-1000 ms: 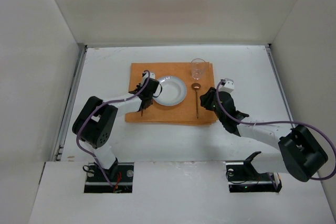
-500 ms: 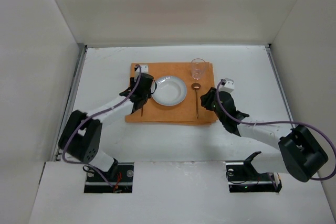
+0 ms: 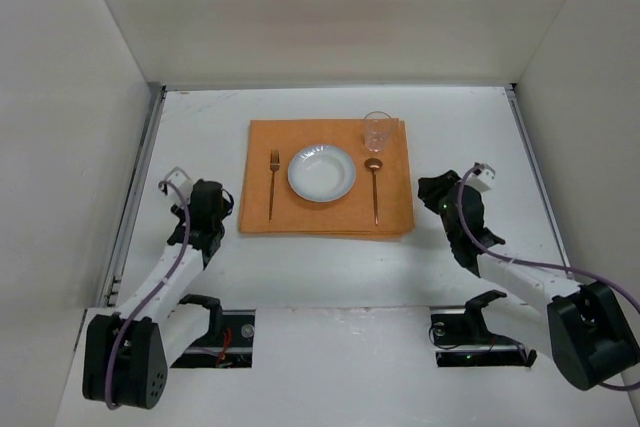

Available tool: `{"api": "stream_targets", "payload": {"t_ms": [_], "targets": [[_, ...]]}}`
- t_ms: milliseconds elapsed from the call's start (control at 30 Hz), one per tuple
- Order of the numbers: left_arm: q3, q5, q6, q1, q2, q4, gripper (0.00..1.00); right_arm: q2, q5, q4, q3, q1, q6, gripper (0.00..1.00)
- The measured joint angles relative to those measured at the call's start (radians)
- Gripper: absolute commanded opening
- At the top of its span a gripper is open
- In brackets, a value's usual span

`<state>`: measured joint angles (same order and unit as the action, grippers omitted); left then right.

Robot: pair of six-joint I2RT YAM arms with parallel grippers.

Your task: Set the dinner table for one person

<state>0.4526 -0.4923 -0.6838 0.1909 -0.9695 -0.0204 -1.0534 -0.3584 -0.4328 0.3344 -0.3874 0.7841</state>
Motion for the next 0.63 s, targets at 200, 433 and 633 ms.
{"api": "stream_targets", "payload": {"t_ms": [200,433,633], "targets": [[-0.12,0.037,-0.134,-0.118,0.085,0.076,0.5,-0.039,0.022,-0.031,-0.021,0.033,0.051,0.48],[-0.12,0.08,-0.175,-0.165,0.101,0.054,0.5,-0.089,0.048,-0.047,-0.021,0.032,0.06,0.49],[-0.117,0.098,-0.179,-0.157,0.076,0.041,0.48,-0.086,0.052,-0.048,-0.02,0.023,0.061,0.5]]}}
